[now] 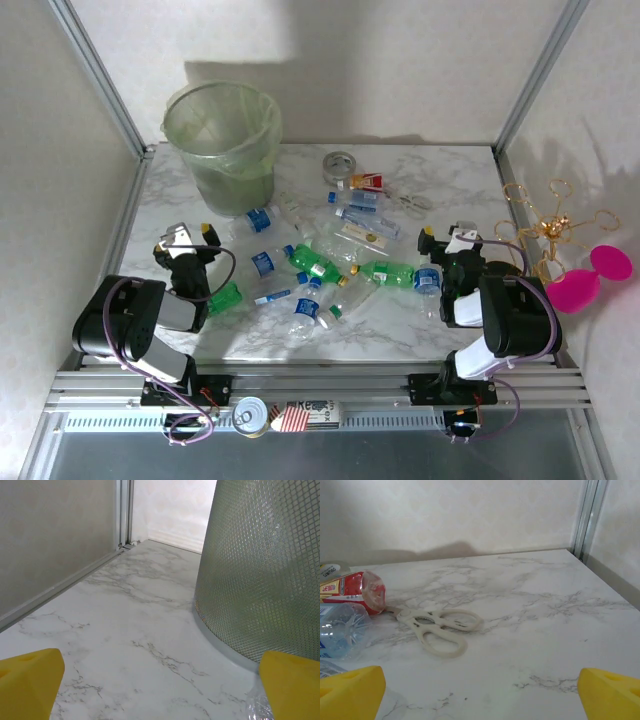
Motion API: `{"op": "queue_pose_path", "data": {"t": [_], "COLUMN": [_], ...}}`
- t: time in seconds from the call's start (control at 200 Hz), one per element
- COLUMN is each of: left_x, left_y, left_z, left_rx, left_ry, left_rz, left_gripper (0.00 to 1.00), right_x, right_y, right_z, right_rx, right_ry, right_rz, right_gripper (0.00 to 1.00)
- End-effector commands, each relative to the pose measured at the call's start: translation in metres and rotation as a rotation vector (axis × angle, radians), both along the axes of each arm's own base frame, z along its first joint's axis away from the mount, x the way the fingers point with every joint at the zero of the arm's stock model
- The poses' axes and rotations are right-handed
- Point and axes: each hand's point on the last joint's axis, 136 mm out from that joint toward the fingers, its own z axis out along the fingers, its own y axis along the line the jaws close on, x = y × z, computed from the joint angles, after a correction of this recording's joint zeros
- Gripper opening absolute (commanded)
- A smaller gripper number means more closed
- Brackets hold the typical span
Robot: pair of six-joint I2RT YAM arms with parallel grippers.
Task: Put the plastic bottles in the bin
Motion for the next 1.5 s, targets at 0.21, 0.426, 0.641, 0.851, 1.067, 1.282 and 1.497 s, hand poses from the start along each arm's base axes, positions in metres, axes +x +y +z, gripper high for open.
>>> {"op": "queue_pose_path", "data": {"t": [0.21,0.426,0.641,0.851,1.067,1.282,1.497], "left_x": [0.005,0.005,0.005,0.005,0.008,0.0,0.0], "left_y": [-0.004,-0.004,-0.004,-0.004,-0.009,-0.005,-0.017], "left_z": [0.01,0.009,0.009,0.009,0.015,0.051,0.099], "left_rx": [-0.015,-0.015,-0.015,-0.015,0.0,0.018,-0.207], "left_ry": [-0.043,-0.042,-0.042,-0.04,-0.034,-0.053,-0.127], "left_rz": [-0.017,-0.016,-0.017,-0.017,-0.029,0.065,0.012], "left_gripper": [0.99,0.99,0.99,0.99,1.0,1.0,0.99], "right_x": [0.002,0.003,0.003,0.002,0.004,0.02,0.026], "right_y": [0.0,0.001,0.0,0.0,0.003,0.011,0.03], "right_z": [0.006,0.006,0.006,0.007,0.025,0.054,0.063], "right_rx": [-0.008,-0.008,-0.008,-0.01,-0.049,0.009,0.207], "right_ry": [-0.027,-0.026,-0.024,-0.029,-0.031,0.046,0.274], "right_rz": [-0.004,-0.003,-0.004,-0.005,-0.04,-0.086,-0.094], "right_gripper": [0.99,0.99,0.99,0.99,0.99,0.99,0.99]}}
